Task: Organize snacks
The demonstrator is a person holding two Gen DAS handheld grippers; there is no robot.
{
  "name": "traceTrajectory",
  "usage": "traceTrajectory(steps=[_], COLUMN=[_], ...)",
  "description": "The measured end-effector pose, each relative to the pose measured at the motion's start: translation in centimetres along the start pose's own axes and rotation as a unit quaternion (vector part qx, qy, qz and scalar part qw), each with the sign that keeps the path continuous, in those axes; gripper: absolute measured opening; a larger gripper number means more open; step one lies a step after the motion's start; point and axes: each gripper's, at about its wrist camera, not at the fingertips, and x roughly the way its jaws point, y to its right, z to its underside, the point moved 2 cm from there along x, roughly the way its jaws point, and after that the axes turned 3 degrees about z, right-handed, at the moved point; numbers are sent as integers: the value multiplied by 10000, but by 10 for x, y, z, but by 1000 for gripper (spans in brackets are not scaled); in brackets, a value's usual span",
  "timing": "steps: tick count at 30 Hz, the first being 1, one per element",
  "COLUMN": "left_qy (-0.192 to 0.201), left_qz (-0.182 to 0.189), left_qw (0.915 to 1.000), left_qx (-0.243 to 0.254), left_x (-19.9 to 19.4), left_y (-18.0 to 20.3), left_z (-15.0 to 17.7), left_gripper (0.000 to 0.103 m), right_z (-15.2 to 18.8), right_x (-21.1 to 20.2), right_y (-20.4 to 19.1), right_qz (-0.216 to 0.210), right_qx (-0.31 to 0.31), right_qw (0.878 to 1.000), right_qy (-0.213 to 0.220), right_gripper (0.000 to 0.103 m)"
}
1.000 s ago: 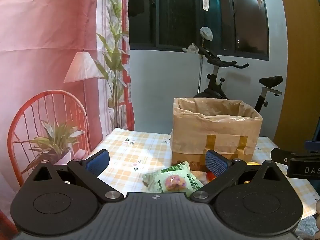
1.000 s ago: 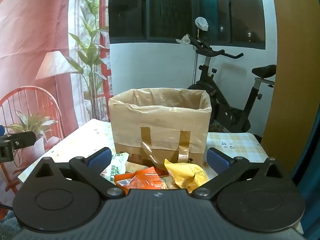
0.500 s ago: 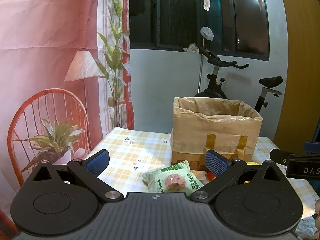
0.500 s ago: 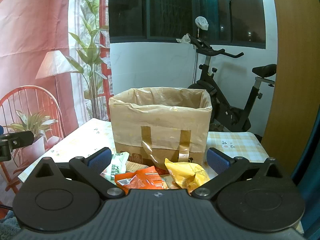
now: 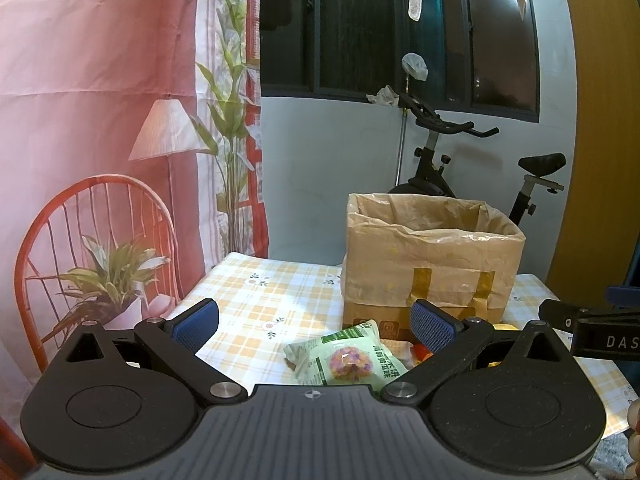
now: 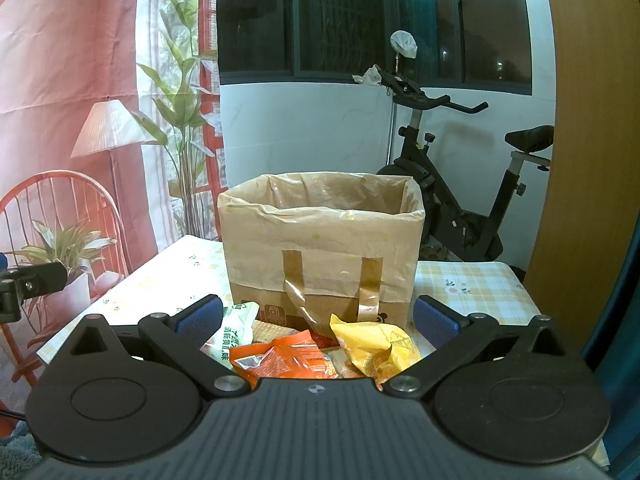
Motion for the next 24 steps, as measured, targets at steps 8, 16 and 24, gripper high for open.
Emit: traceTrajectory(steps=[8,16,24], left_qy=[-21,-45,-74], left_qz=[23,43,52], left_qw=[10000,10000,10000], left_qx=[2,-7,-26], left_x=[1,2,3], left_y=[0,0,-3], left_z=[0,1,0], left_gripper=[103,103,103], right_z=[1,-1,-1], right_x=[2,2,3], right_y=[2,2,1], right_qz=[-40,-51,-54], right_qx=[51,48,65], right_qw=[10000,10000,10000], right_qy=[-6,-32,-45], right_gripper=[103,103,103])
